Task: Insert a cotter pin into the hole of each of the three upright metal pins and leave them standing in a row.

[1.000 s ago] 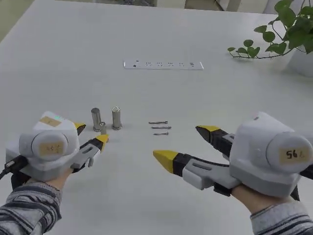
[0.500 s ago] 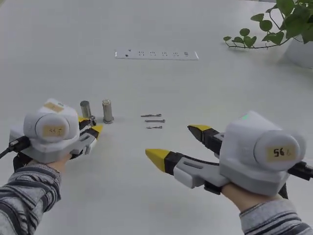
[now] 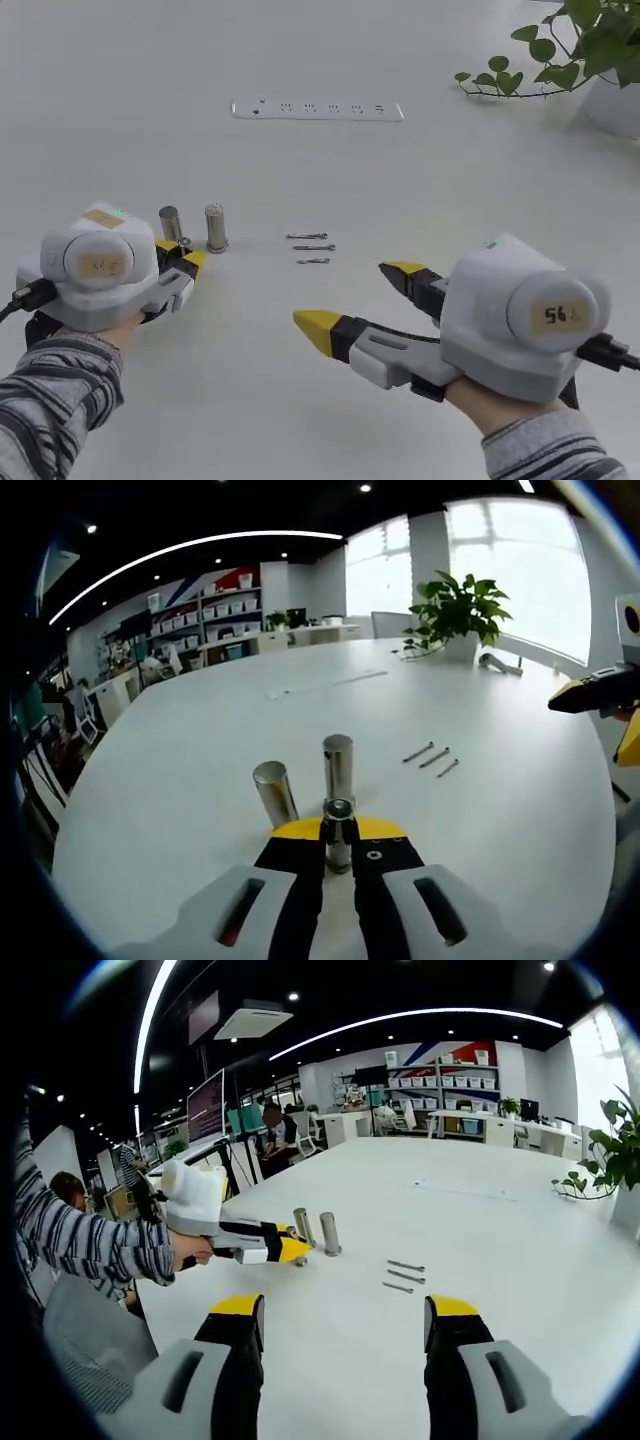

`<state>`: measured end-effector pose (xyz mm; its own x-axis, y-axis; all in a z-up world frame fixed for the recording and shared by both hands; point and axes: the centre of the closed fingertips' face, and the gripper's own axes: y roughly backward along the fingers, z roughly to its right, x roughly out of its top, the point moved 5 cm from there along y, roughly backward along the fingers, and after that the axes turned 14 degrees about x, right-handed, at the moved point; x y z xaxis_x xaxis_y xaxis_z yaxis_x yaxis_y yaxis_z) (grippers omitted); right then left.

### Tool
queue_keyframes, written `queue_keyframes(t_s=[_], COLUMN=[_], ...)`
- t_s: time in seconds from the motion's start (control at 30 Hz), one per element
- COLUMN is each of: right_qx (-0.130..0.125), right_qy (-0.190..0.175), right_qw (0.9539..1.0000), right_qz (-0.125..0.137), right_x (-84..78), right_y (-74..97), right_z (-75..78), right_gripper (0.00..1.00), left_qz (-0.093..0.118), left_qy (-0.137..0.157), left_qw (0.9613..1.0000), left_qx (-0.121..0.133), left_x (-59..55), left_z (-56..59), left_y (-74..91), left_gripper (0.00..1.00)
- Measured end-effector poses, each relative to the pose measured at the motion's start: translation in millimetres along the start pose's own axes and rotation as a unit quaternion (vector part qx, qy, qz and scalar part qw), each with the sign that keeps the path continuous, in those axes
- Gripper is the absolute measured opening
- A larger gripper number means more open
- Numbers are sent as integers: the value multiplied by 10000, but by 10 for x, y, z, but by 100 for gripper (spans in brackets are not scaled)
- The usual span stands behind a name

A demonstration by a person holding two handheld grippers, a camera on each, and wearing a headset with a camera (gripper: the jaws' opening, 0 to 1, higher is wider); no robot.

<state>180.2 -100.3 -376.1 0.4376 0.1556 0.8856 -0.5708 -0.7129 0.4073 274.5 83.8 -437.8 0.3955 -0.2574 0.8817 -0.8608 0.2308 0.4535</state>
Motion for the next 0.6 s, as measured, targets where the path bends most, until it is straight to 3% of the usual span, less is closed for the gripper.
queue_keyframes(t_s=[0.27,0.6], right_qx=[-9,-19], right_qy=[9,50], right_qw=[10000,10000], right_qz=[21,-61], right_x=[24,2], right_y=[6,7], right_z=[-12,-52], right_gripper=[62,61], left_qz=[-5,17], left_qy=[-52,-19], left_qw=[9999,9990], left_qx=[-115,-456], left_x=[2,3], left_z=[86,340], left_y=[94,205], left_gripper=[5,5])
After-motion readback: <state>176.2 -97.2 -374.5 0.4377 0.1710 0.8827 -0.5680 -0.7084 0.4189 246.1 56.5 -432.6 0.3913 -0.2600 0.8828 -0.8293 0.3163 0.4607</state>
